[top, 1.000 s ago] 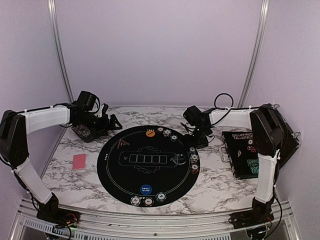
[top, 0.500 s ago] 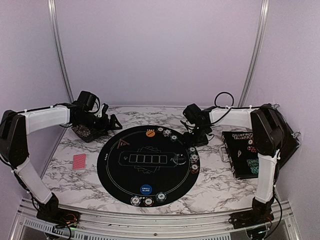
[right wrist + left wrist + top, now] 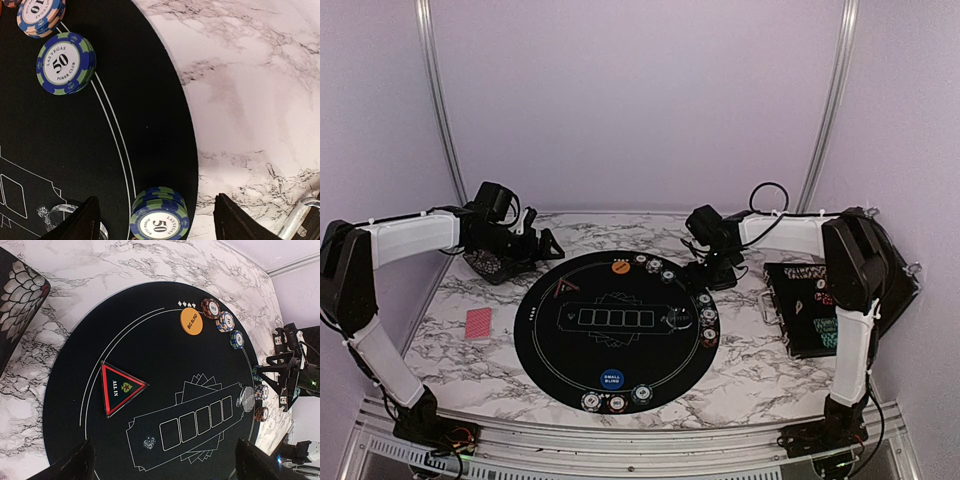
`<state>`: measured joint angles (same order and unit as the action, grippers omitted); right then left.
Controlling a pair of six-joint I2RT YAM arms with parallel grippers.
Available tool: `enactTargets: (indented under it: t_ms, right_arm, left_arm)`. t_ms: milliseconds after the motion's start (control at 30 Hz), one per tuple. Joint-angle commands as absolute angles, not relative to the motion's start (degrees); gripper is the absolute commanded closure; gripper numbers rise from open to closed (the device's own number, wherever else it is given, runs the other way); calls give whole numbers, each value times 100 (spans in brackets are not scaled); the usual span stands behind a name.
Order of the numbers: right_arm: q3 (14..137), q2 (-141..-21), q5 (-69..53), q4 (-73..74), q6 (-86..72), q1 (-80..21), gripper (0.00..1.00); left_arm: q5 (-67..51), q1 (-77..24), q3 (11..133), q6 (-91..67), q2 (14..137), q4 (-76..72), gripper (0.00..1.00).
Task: Distribute texas hold em gaming equipment
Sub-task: Pick up the face-down deck piles from the center of the board.
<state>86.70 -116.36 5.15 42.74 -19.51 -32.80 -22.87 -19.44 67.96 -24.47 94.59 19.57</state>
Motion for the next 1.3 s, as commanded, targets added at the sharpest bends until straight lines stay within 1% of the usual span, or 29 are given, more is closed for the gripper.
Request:
enactTargets:
  t_ms: [0, 233, 433, 533, 700, 800, 1033, 1167, 1267]
  right_arm:
    - [8931, -11394, 631, 4360, -1965, -3340, 24]
    - [9026, -11183, 645, 4190, -1900, -3340, 24]
    - [8870, -10665, 713, 3431, -1723, -3340, 17]
    - [8618, -10350, 719, 2819, -1601, -3334, 11]
    - [8228, -9951, 793, 1814, -1503, -3335, 7]
    - [7911, -9681, 839, 1151, -1509, -3327, 2]
    - [7576, -9396, -13, 447, -1695, -3098, 2]
    - [6562, -8756, -374, -869, -1860, -2982, 2]
    - [6385, -8520, -907, -1103, -1939, -2709, 2]
  left_arm:
    - [-2262, -1938, 6768, -2435, 9410, 1934, 1]
    - [-2217, -1941, 6769, -2470, 9390, 1941, 1]
    - [-1850, -1942, 6777, -2560, 9196, 2183, 1]
    - [-1282, -1941, 6927, -2521, 9040, 2569, 1]
    - [-200, -1917, 6942, -2565, 8611, 3322, 1]
    - [407, -1853, 6843, -2614, 8343, 3776, 1]
    - [1048, -1667, 6232, -2720, 7872, 4390, 1]
    - [1075, -1481, 5804, -2745, 7699, 4480, 1]
    - [1057, -1370, 5593, -2711, 7697, 4500, 1]
